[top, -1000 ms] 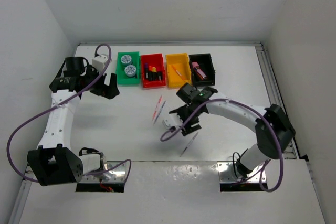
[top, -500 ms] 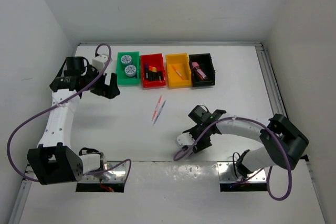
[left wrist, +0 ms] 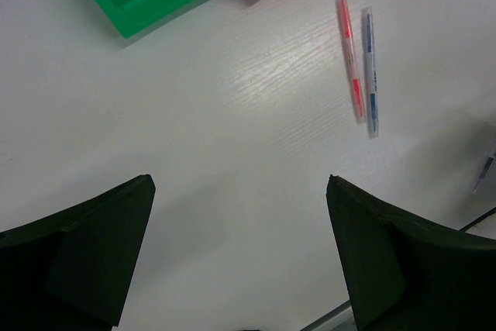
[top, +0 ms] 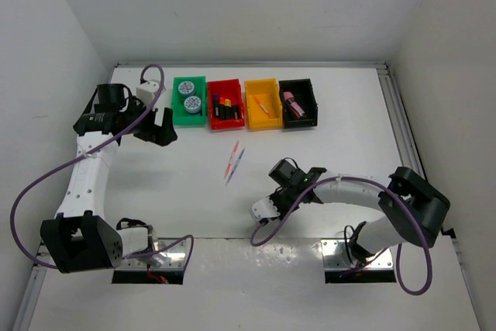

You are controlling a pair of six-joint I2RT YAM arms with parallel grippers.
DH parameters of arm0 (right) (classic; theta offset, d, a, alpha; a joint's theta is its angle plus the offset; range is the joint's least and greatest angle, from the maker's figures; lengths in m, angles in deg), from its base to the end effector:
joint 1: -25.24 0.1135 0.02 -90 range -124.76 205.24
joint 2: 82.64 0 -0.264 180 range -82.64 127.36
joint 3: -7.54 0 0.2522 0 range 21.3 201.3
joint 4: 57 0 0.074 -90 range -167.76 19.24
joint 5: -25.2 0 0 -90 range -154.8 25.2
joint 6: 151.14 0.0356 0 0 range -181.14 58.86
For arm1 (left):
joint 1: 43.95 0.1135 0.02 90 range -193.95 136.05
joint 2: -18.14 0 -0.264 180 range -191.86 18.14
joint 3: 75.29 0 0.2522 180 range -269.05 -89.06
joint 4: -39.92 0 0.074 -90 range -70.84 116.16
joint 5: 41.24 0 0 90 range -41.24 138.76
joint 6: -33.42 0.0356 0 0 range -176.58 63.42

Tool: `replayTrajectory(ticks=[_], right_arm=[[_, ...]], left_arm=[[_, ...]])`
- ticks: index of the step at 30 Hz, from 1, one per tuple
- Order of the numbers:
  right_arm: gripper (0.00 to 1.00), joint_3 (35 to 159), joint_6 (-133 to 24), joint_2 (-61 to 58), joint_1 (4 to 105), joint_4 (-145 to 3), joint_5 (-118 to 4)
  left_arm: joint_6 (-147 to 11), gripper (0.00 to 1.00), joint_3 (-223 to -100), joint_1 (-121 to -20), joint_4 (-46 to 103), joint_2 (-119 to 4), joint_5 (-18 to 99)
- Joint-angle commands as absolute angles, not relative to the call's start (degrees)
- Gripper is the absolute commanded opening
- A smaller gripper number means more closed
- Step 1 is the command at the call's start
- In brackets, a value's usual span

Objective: Sort the stationery into containers
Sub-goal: Pick up the pen from the center of the board, then place the pen in the storage box.

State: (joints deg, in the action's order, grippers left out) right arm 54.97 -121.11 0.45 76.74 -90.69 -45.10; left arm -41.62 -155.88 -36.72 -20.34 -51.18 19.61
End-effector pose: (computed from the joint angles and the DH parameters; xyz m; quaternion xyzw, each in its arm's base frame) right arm 0.1344 0.1883 0.1279 -0.8183 0.5204 0.1548 0.1885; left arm 0.2433 0.0134 0.3305 0.1491 0.8985 -0.1661 0.3780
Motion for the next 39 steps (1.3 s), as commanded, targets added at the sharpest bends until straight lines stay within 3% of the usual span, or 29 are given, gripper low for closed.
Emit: replayTrajectory(ticks=[1,2,5,7,8,11,17,23,28,31,35,39], right_arm=[[0.07,53.55,-120.65,5.16,77.71,-93.79,-46.87],[0.03,54.08,-120.21,5.86,77.79,-94.66,-47.13],[0.04,58.64,-119.33,7.70,77.80,-97.73,-47.22],[0.12,63.37,-118.98,11.04,78.41,-103.09,-47.75],[0.20,64.71,-118.54,12.18,78.67,-105.80,-48.01],[0.24,67.88,-118.01,15.61,79.73,-107.94,-49.15],[0.19,70.43,-113.88,19.75,82.19,-105.93,-53.62],[0.20,68.41,-110.28,20.01,84.30,-102.67,-57.94],[0.01,70.43,-109.14,20.63,84.30,-104.95,-57.24],[0.00,75.60,-106.24,18.87,80.71,-107.22,-54.00],[0.00,91.85,-96.59,17.65,69.55,-110.32,-42.85],[0.00,99.78,-83.16,16.24,60.41,-100.76,-38.08]], left_arm=[[-41.37,1.00,-157.00,-35.95,-19.54,-50.16,19.23],[-41.20,1.00,-156.91,-35.95,-19.45,-50.07,19.31],[-41.20,1.00,-156.73,-36.03,-19.28,-50.24,19.32],[-41.20,1.00,-156.56,-35.95,-19.10,-50.33,18.97],[-41.28,1.00,-156.38,-35.95,-18.84,-50.68,18.96],[-41.37,1.00,-156.29,-35.86,-18.84,-51.12,18.52],[-40.85,0.99,-156.29,-35.77,-19.19,-50.86,19.23],[-40.84,1.00,-155.59,-35.60,-18.84,-50.86,19.23],[-41.72,0.99,-154.27,-35.60,-17.70,-50.95,18.17],[-41.90,0.99,-154.36,-35.51,-17.43,-51.03,18.08],[-42.51,0.99,-154.53,-35.51,-16.73,-51.03,18.26],[-44.01,0.99,-153.66,-35.51,-14.54,-51.21,17.38]])
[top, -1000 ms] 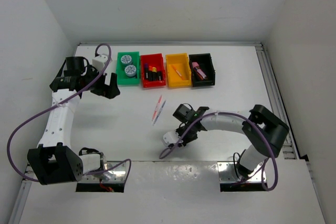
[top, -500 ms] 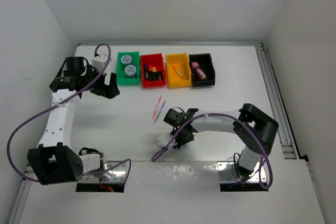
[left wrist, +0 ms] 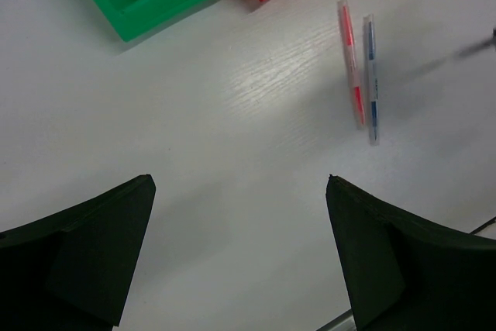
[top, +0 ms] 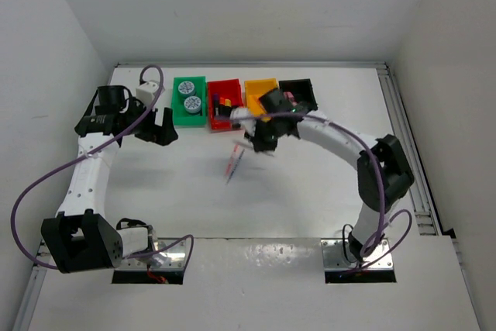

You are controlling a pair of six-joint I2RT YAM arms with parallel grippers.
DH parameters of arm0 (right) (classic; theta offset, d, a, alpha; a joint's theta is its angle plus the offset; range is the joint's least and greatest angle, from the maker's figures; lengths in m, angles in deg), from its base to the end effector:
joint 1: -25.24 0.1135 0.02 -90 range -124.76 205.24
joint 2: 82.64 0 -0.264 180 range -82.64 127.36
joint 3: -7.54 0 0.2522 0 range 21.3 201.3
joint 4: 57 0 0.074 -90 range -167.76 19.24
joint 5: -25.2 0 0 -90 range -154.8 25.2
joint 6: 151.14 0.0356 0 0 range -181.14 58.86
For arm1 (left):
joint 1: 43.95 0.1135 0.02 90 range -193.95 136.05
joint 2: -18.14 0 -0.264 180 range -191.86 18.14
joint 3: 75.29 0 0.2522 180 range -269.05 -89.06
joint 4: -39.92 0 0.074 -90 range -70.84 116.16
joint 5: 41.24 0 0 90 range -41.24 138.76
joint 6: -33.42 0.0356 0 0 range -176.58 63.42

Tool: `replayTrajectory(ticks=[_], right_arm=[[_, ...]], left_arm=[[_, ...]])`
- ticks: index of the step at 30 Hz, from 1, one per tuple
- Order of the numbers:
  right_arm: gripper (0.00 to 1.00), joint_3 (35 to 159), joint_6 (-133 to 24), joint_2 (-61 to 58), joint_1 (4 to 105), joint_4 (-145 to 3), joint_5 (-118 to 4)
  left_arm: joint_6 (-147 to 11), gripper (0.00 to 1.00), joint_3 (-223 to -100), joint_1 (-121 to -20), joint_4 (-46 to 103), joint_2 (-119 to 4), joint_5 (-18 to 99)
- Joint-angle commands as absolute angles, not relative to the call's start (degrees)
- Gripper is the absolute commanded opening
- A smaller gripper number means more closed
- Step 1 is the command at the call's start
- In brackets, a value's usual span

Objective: Sort the stationery into containers
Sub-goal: Place the pen in the storage box.

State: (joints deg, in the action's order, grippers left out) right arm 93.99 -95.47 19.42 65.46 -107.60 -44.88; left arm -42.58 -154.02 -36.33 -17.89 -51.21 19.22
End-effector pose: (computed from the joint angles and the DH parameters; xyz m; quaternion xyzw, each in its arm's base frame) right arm 0.2681 0.2426 0.2055 -0.6121 0.7453 0.1795 0.1940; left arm 0.2455 0.0151 0.3231 0.1406 0.8976 -0.1698 0.3818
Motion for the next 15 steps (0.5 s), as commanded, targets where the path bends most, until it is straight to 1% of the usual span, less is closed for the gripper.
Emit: replayTrajectory(ticks=[1,2,3,4,6,12,15], right_arm=[[0.00,102.05,-80.94,16.32,57.61,-94.90,-38.52],[0.00,103.29,-77.27,17.19,56.19,-89.89,-39.91],[0.00,104.70,-75.84,18.07,55.22,-89.84,-39.93],[0.00,106.54,-74.78,19.12,53.29,-86.53,-42.28],[0.00,113.12,-72.49,22.98,51.18,-82.91,-44.75],[0.00,121.04,-68.00,33.45,47.74,-75.34,-45.02],[0.00,122.38,-68.00,37.23,47.56,-73.14,-45.46]], left_arm=[[-44.53,0.99,-153.31,-35.42,-14.10,-51.38,16.86],[-45.15,0.99,-153.22,-35.51,-13.31,-51.82,16.77],[-45.15,0.99,-153.13,-35.51,-12.95,-52.26,16.68],[-45.67,0.99,-153.21,-35.51,-12.77,-52.44,16.24],[-46.55,0.98,-153.30,-35.42,-11.81,-53.32,15.72],[-48.14,0.98,-154.09,-35.51,-9.96,-55.69,14.75],[-48.05,0.97,-154.27,-35.33,-9.96,-56.22,15.01]])
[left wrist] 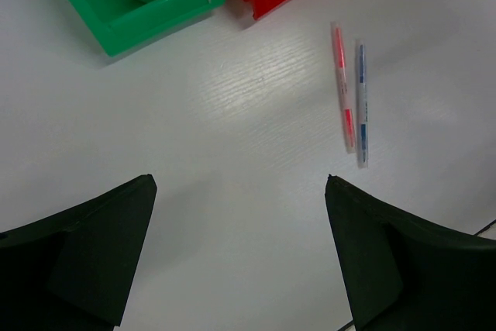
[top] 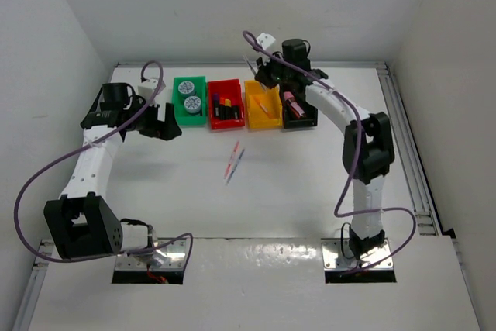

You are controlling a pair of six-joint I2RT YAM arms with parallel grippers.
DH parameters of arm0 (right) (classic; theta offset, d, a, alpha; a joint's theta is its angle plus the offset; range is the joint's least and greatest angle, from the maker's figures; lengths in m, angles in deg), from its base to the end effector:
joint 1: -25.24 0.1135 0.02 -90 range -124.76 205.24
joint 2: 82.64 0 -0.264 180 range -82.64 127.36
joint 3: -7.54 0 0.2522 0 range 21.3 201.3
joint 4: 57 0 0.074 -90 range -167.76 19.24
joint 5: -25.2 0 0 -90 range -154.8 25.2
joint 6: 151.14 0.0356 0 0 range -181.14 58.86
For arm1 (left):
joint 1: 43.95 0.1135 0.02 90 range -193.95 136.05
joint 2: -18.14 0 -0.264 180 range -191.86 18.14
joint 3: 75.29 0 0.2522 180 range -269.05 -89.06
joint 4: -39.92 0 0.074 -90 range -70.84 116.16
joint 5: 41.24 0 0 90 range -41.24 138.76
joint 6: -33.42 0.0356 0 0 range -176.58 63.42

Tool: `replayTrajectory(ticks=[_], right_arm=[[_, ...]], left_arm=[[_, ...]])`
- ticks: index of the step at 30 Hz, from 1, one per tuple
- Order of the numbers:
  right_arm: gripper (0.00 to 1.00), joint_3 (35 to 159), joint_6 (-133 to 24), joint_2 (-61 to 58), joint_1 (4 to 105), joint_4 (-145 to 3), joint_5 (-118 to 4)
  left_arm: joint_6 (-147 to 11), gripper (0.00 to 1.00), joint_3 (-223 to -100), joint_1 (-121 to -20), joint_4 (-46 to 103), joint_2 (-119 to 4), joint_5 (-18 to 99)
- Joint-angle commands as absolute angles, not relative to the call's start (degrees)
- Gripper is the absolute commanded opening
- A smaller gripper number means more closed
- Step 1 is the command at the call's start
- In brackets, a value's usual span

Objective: Sort the stationery into containers
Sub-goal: Place the pen in the storage box.

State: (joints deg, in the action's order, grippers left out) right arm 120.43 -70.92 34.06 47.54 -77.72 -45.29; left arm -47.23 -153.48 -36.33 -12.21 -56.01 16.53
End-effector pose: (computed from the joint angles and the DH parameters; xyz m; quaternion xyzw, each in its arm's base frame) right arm 0.4471 0.1962 0.2879 -0.3171 0.7714 0.1998 0.5142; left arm 0.2692 0.0169 0.3077 0.1128 0.8956 -0.2057 0.3781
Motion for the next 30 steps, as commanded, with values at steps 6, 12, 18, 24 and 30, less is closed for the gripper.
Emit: replayTrajectory(ticks=[6,12,18,24,30], right_arm=[[0.00,122.29,-70.72,41.71,47.65,-71.91,-47.40],[0.00,120.80,-72.83,43.48,47.74,-73.31,-49.85],[0.00,119.65,-76.08,44.18,47.74,-75.68,-53.20],[0.28,120.70,-75.83,43.92,47.74,-81.21,-55.30],[0.57,125.28,-68.20,38.48,48.44,-86.49,-50.57]], left_arm=[[-47.26,0.97,-153.83,-34.81,-10.49,-55.87,15.45],[-47.00,0.97,-153.30,-34.37,-10.49,-56.22,15.36],[-46.82,0.97,-153.39,-34.37,-10.84,-56.13,15.10],[-47.35,0.96,-153.13,-34.28,-11.01,-56.04,15.10],[-47.00,0.96,-153.92,-34.28,-11.72,-55.43,15.27]])
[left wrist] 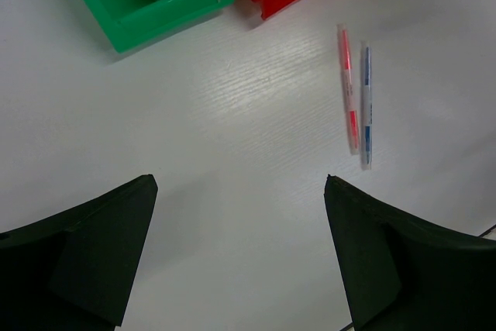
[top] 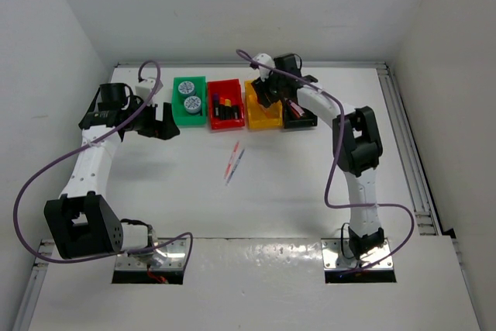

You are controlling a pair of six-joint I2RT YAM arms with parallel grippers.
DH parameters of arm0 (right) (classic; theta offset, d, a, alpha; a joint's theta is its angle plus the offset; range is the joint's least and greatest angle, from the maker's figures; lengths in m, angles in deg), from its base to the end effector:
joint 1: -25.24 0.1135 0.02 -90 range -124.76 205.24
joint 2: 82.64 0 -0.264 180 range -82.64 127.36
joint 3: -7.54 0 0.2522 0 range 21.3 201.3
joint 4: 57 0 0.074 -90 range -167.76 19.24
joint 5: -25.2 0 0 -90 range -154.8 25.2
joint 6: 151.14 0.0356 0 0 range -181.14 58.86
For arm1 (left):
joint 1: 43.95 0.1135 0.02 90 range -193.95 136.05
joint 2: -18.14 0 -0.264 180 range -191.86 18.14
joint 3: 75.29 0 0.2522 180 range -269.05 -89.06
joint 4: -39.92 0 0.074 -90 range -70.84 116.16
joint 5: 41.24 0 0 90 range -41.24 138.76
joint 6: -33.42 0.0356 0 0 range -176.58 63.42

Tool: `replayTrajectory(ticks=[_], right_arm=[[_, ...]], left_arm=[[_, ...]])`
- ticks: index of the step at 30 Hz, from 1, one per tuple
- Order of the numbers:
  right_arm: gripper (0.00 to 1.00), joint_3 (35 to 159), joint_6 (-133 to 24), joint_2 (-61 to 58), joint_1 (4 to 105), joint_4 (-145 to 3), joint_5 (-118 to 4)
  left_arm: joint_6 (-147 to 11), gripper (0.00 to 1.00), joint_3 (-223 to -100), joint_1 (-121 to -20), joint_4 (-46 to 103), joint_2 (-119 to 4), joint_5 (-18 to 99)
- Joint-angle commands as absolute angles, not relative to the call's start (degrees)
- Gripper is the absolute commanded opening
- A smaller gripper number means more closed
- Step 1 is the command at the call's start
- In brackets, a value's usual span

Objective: Sort the stationery into containers
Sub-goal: Place the pen in the storage box, then pick up the pen from the center of the board.

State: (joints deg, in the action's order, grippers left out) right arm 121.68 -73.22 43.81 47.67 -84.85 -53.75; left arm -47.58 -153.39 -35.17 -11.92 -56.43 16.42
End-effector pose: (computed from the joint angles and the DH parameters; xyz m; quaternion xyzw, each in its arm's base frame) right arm 0.4656 0.1996 0.2018 -0.3065 0.8500 0.1248 0.4098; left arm 0.2704 0.0225 0.3058 0.1008 0.8974 -0.2043 0.3779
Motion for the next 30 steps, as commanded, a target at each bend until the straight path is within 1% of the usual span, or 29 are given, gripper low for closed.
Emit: replayTrajectory(ticks=[1,2,3,6,9,10,11,13,14,15,16,18,22,25,30], right_arm=[[0.54,125.10,-66.87,35.60,48.61,-86.67,-49.52],[0.46,124.32,-65.46,34.09,49.14,-87.19,-47.68],[0.42,123.79,-61.97,32.77,49.49,-87.55,-47.31],[0.36,120.28,-53.53,28.11,51.25,-91.06,-45.56],[0.37,113.52,-46.94,24.59,54.41,-94.49,-47.30],[0.37,109.15,-42.64,23.11,56.16,-94.75,-50.36],[0.37,107.19,-42.60,22.66,57.04,-94.93,-51.78],[0.36,103.33,-34.90,22.13,60.63,-96.15,-57.64],[0.35,102.87,-32.25,22.47,61.79,-97.29,-62.21],[0.35,102.87,-28.23,23.00,63.37,-98.35,-69.73],[0.35,102.95,-26.45,23.52,65.73,-100.45,-72.51],[0.34,103.48,-22.22,25.37,67.42,-101.70,-75.69],[0.35,106.81,-17.38,28.71,70.41,-103.11,-75.00],[0.36,108.92,-14.74,31.87,70.85,-103.81,-73.95],[0.38,108.58,-12.72,34.77,70.85,-103.99,-73.06]], left_arm=[[-47.00,0.96,-153.83,-34.28,-11.72,-55.34,15.53],[-47.00,0.96,-153.92,-34.19,-11.72,-55.17,15.97],[-47.00,0.96,-153.74,-34.19,-11.80,-54.82,15.98],[-47.26,0.95,-153.04,-34.19,-11.72,-54.47,16.32],[-47.53,0.95,-152.08,-34.10,-11.37,-53.85,17.20],[-47.53,0.95,-151.81,-34.19,-11.28,-53.59,18.08],[-47.53,0.95,-151.72,-34.19,-11.19,-53.41,18.43],[-47.53,0.95,-151.72,-34.19,-11.19,-53.23,19.49],[-47.53,0.95,-151.72,-34.19,-11.28,-53.06,19.75],[-47.53,0.94,-151.72,-34.19,-11.37,-52.88,19.93],[-47.70,0.95,-151.63,-34.19,-11.54,-52.71,20.37],[-47.70,0.95,-151.72,-34.19,-11.54,-52.62,20.63],[-47.96,0.95,-151.90,-34.10,-11.63,-52.62,21.42],[-47.44,0.95,-151.98,-34.10,-11.98,-52.53,21.78],[-46.21,0.95,-151.81,-33.66,-12.60,-52.00,22.83]])
